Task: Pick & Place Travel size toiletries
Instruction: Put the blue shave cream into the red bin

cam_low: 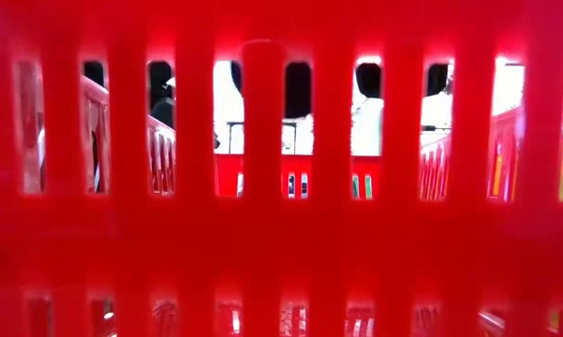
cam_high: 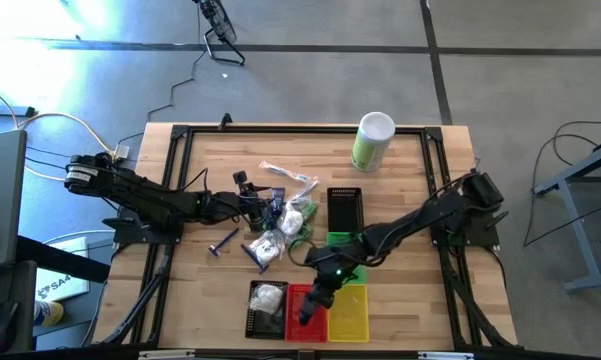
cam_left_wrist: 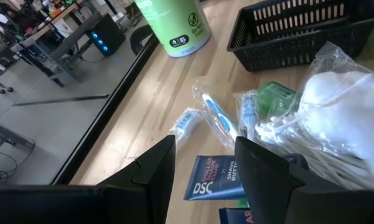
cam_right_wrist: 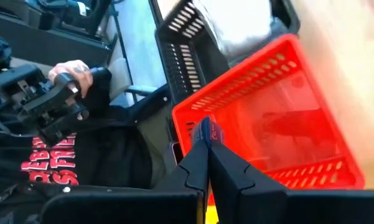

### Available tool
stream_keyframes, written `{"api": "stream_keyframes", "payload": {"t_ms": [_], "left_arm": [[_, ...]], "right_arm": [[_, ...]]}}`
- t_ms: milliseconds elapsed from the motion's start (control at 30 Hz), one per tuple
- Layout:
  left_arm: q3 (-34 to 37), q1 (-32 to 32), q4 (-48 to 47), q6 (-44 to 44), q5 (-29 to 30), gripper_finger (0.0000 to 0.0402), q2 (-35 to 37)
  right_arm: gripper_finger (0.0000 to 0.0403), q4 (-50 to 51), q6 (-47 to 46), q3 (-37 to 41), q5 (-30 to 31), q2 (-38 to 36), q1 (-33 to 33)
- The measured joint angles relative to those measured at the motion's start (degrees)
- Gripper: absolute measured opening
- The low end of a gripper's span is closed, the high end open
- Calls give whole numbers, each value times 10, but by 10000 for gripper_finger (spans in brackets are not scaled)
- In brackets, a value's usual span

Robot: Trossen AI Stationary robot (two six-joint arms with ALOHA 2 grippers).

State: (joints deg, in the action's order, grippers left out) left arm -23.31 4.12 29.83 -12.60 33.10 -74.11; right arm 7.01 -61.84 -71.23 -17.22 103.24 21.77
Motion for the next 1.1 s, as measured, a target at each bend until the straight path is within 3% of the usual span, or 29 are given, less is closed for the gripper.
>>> {"api": "stream_keyframes", "payload": {"t_ms": [600,867,1100], "left_arm": [[0,0,-1,24,-1,161,0],[0,0,-1,24,-1,161,0],[0,0,-2,24,-1,161,0]], "right_arm": [[3,-9,-9,-8,8,22,7],[3,2,6,-8,80,22,19],[3,0,6,-6,82,39,27]]}}
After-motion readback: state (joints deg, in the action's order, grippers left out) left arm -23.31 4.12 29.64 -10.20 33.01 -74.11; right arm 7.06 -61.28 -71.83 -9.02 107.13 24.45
